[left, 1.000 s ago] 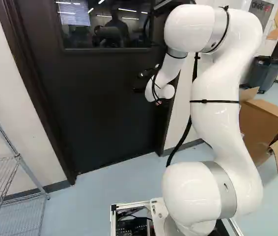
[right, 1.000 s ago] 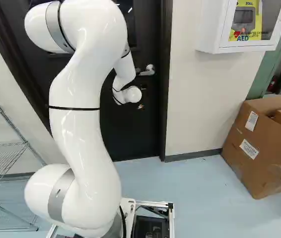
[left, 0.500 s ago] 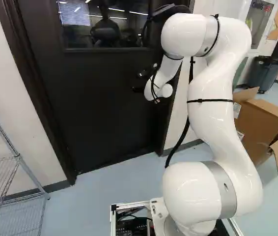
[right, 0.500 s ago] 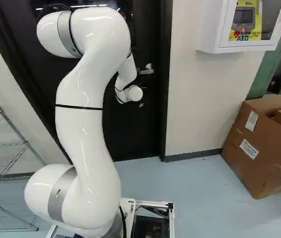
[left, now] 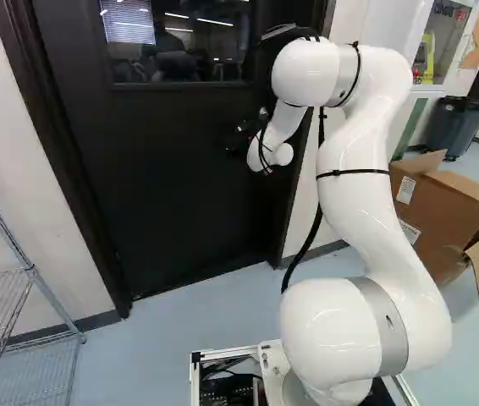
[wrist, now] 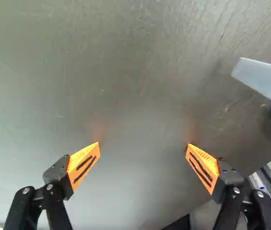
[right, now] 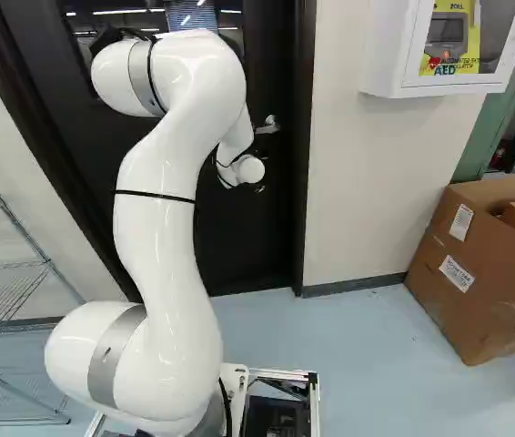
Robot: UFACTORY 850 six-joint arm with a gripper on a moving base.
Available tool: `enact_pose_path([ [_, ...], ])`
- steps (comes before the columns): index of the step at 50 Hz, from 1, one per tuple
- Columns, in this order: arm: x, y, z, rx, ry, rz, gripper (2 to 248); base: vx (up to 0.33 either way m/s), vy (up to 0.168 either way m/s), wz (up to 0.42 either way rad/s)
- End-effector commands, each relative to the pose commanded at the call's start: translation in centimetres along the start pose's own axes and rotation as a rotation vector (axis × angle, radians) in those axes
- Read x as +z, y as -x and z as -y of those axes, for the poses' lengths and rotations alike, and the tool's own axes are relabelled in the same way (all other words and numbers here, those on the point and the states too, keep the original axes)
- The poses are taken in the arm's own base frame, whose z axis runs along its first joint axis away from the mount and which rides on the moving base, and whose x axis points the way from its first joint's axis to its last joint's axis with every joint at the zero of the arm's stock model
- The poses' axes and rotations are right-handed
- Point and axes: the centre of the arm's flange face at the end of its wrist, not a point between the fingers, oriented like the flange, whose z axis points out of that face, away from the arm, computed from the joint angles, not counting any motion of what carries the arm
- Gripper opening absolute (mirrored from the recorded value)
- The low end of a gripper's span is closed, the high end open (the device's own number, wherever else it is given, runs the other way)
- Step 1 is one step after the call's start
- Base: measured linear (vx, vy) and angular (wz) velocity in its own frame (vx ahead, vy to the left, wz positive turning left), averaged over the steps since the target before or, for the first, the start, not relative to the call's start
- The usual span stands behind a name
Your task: Open the door and move inside
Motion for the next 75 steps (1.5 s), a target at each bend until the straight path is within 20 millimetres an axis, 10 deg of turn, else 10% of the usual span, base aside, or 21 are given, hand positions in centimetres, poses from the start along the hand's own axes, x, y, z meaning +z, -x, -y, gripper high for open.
enact_pose_path([
  [48,8.4,0.4,-1.6,-0.089,-0.036,-0.082,247,0.0,0.0,0.0],
  [75,8.5,0.4,-1.6,-0.087,-0.034,-0.083,247,0.0,0.0,0.0],
])
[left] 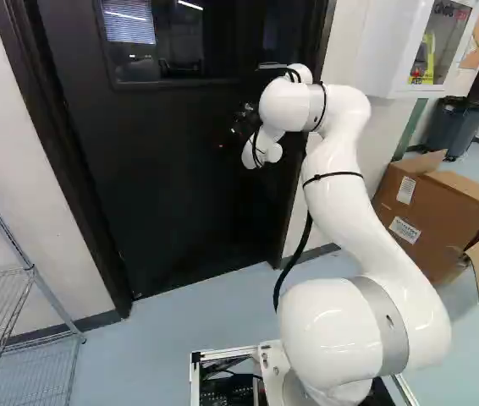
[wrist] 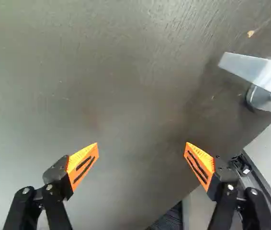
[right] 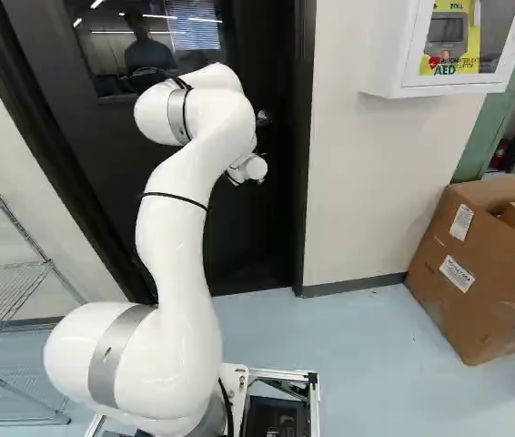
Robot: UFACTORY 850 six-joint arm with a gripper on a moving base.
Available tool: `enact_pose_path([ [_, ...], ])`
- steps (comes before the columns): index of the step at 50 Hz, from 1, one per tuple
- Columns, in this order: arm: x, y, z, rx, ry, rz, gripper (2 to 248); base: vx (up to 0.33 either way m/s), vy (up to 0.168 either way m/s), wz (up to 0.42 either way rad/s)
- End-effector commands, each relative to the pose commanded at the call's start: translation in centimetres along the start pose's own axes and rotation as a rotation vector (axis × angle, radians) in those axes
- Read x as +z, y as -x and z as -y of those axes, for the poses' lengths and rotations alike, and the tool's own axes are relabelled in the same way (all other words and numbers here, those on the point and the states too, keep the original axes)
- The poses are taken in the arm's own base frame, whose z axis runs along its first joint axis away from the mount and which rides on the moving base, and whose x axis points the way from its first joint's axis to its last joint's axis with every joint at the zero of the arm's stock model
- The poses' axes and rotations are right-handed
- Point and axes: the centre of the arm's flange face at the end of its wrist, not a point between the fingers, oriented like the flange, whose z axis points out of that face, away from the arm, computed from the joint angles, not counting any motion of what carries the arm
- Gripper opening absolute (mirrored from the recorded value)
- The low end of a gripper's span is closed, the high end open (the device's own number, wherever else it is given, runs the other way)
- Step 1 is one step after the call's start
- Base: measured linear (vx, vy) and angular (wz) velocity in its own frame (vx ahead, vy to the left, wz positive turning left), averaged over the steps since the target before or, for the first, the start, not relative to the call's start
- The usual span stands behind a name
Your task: Open the door and move inside
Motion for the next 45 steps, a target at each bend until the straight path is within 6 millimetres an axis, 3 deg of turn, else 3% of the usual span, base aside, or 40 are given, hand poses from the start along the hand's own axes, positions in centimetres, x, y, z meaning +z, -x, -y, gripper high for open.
enact_pose_path([
  [45,-7.6,-1.4,2.4,0.083,0.022,0.093,247,0.0,0.0,0.0],
])
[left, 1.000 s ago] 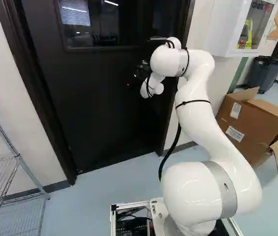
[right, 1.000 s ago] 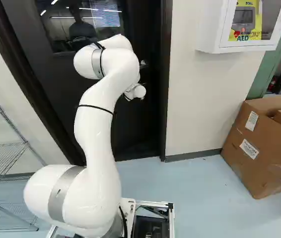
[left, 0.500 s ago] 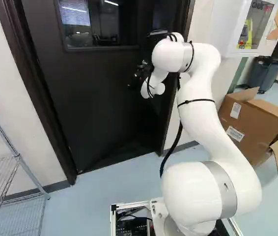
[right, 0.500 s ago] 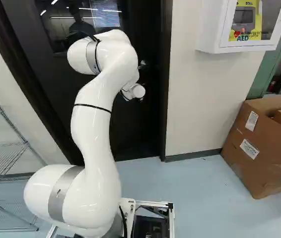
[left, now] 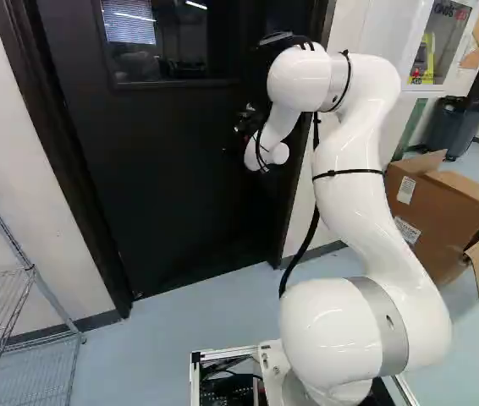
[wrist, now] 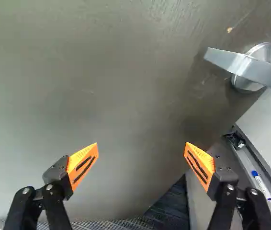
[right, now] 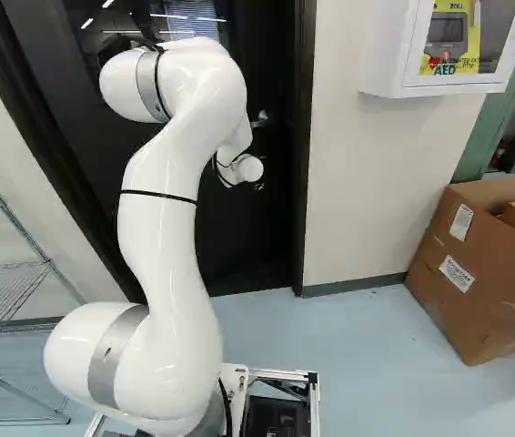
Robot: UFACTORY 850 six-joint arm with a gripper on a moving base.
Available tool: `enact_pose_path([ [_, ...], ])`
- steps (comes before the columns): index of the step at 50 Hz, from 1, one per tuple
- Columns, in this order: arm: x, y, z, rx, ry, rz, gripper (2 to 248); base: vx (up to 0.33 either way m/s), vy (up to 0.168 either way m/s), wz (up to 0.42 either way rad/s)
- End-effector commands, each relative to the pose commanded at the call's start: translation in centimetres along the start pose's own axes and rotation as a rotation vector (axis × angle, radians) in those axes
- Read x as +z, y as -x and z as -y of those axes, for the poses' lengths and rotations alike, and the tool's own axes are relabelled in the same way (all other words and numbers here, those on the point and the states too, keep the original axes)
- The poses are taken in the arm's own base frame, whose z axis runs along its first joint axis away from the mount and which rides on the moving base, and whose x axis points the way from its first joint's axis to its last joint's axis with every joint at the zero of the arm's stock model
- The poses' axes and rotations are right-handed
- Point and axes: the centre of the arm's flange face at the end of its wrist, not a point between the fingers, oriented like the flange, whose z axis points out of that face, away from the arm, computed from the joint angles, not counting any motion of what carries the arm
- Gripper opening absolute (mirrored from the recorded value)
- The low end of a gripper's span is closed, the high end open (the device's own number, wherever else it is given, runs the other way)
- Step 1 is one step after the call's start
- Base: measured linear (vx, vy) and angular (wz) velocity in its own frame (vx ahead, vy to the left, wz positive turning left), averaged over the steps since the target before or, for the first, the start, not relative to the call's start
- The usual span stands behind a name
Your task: Open the door and move inside
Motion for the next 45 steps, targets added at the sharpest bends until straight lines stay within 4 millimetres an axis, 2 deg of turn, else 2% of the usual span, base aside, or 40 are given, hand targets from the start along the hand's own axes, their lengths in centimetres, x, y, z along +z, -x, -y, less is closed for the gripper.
enact_pose_path([
  [45,-8.4,0.2,2.7,0.103,0.061,0.108,247,0.0,0.0,0.0],
])
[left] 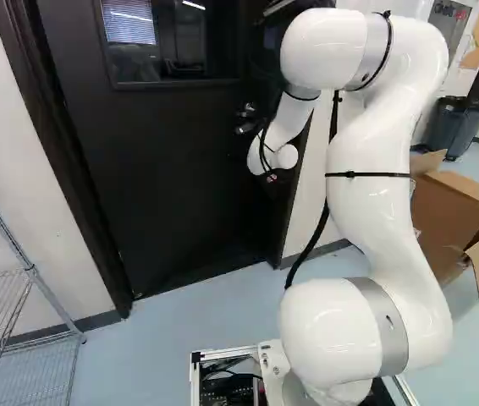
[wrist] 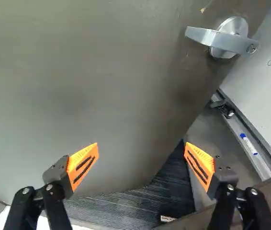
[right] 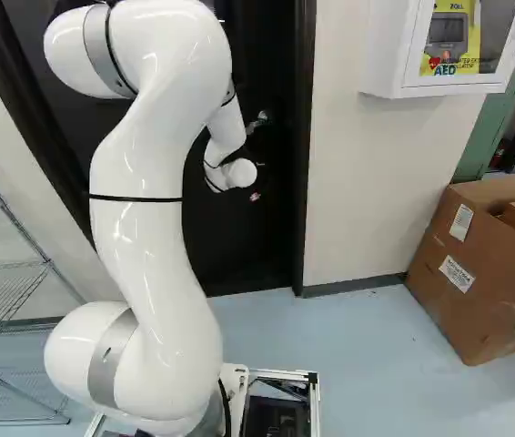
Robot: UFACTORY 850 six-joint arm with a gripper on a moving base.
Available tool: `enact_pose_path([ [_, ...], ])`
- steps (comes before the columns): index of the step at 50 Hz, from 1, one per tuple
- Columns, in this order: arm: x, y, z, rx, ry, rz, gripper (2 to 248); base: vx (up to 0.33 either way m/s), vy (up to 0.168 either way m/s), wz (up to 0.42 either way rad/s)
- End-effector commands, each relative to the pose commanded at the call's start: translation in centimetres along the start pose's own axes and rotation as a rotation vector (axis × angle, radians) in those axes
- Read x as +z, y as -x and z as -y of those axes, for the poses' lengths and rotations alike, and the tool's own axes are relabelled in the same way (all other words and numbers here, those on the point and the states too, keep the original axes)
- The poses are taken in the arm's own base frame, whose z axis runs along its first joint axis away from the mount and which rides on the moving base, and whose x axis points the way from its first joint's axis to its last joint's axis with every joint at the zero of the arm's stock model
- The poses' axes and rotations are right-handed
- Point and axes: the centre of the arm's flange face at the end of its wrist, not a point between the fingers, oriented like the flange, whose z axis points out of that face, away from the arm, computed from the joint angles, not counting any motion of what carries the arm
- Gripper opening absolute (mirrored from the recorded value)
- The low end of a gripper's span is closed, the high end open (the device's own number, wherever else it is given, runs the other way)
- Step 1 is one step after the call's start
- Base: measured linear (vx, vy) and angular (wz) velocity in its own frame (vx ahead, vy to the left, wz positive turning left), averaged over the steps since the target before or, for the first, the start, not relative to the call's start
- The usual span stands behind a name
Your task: Open the door and move inside
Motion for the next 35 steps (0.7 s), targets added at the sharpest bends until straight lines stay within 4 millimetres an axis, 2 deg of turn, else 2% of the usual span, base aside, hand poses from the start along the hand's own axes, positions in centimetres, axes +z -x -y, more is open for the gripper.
enact_pose_path([
  [35,-6.4,1.5,2.1,0.113,0.079,0.099,247,0.0,0.0,0.0],
])
